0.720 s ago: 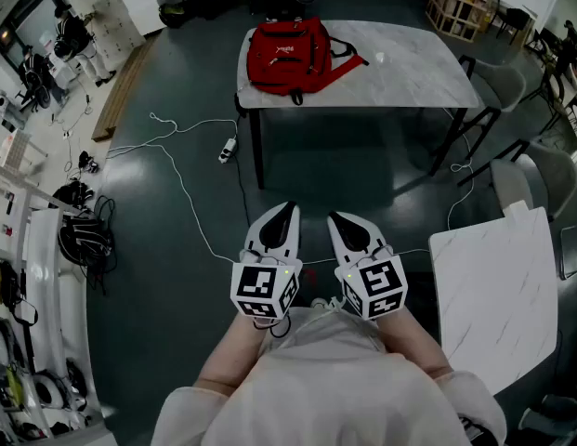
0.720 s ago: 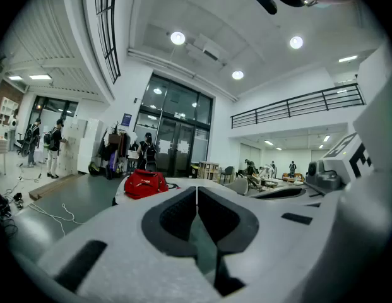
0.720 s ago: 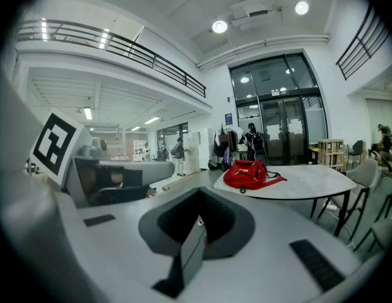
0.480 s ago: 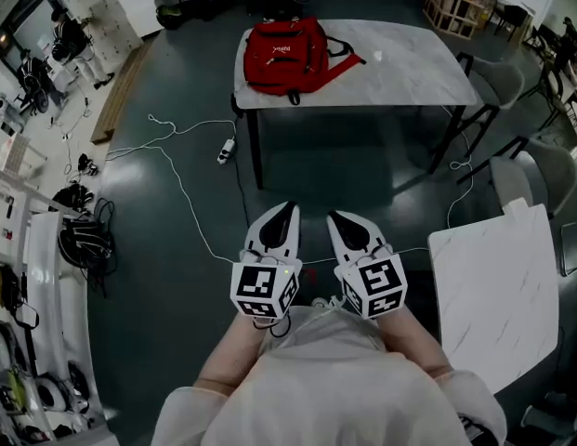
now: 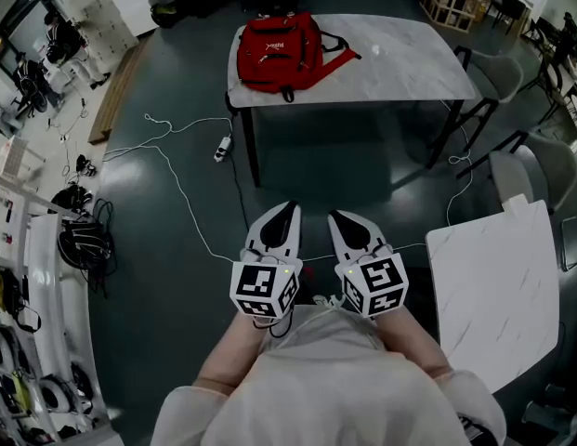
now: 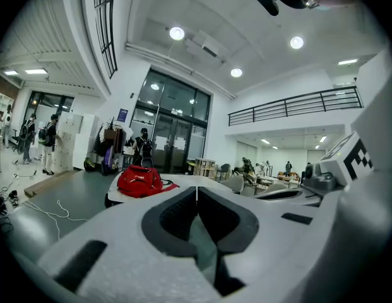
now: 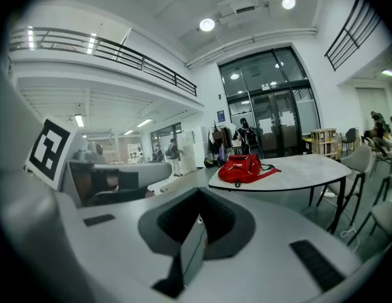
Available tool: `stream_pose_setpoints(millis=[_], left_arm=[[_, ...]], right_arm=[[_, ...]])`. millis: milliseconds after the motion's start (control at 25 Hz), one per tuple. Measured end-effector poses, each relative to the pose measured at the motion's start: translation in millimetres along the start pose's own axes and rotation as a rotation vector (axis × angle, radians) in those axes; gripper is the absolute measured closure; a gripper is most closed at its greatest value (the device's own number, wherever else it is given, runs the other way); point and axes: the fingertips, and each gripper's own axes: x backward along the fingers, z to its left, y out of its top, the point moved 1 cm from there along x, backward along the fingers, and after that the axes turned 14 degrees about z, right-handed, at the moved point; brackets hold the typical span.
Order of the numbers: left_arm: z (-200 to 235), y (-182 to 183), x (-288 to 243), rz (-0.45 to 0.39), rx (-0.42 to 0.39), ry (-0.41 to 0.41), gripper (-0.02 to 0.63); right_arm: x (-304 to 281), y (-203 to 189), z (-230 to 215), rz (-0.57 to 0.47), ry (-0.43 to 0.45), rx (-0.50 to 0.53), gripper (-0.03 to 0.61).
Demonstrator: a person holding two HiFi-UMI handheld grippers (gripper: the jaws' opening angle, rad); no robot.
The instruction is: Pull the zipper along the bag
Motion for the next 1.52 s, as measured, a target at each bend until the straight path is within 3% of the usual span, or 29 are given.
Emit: stream_pose_setpoints(millis=[280,640,1280,1520], left_arm=[[13,-3,-19,0.03,0.006,0.002,0.589],[58,19,-87,0.042,-0.013,-0.042,0.589],[231,112,-271,0.1,0.029,-0.171,0.589],[290,139,-312,0.115,0.035,-0.192,0.589]], right_arm=[[-22,-9,-11,0.048,0.014,-0.036,0.551],[-82,14,-50,0.08,-0.032,-0.064,0.551],[-284,136,-140,0.16,-0.137,-0.13,0.551],[-349,180,-155,0.171,-0.15,-0.142,0.551]])
